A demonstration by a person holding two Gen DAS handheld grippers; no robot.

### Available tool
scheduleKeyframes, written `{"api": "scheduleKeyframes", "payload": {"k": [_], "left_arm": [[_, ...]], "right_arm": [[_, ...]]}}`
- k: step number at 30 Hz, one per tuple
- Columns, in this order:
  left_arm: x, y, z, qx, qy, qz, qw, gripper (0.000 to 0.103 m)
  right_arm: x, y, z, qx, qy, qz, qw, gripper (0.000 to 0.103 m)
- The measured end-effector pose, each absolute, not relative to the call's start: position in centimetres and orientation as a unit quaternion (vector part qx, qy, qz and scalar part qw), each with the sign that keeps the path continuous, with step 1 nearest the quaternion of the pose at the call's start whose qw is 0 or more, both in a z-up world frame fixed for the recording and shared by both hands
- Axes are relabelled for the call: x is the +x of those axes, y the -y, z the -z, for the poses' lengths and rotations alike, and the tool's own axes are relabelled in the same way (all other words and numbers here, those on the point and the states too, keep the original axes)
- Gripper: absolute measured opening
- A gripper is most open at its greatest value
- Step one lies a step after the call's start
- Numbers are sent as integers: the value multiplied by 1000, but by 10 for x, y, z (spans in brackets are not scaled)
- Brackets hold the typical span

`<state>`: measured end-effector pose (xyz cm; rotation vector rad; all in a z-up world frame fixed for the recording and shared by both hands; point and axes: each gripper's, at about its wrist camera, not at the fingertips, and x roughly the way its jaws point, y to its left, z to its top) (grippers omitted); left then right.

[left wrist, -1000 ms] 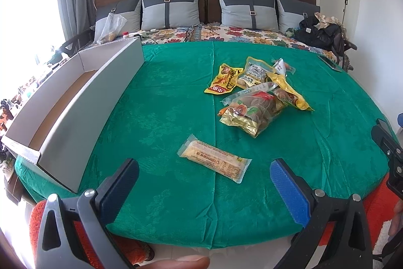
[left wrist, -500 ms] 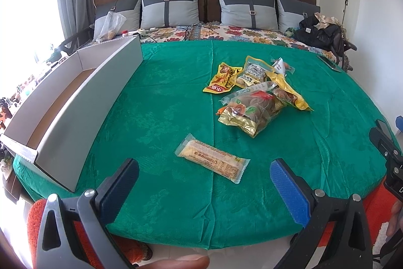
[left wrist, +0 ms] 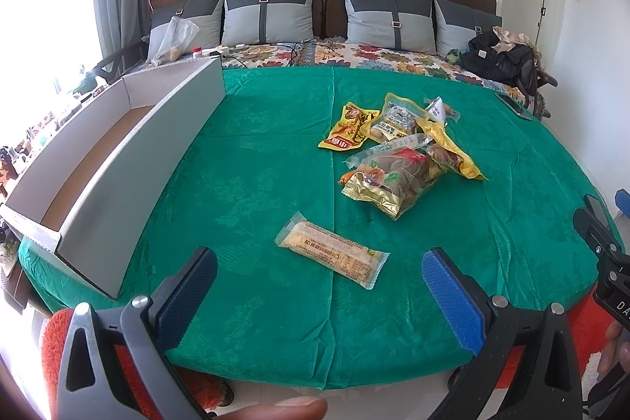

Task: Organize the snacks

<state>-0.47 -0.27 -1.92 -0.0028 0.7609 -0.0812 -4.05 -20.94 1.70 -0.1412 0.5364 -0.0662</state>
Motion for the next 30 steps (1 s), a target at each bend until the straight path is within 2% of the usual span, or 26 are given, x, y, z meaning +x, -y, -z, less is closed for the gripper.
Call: {"api": "scheduleKeyframes", "payload": {"k": [19, 25, 30], "left_arm": [[-3, -5, 20, -16, -377, 36, 926, 103], [10, -25, 31, -61, -410, 34, 909, 103], [19, -13, 55, -72, -464, 62, 881, 103]], "right_arm": [[-41, 210, -18, -68, -262, 33, 962, 100], [-40, 210, -18, -68, -265, 30, 961, 100], [-39, 211, -19, -63, -266, 28, 962, 100]]}}
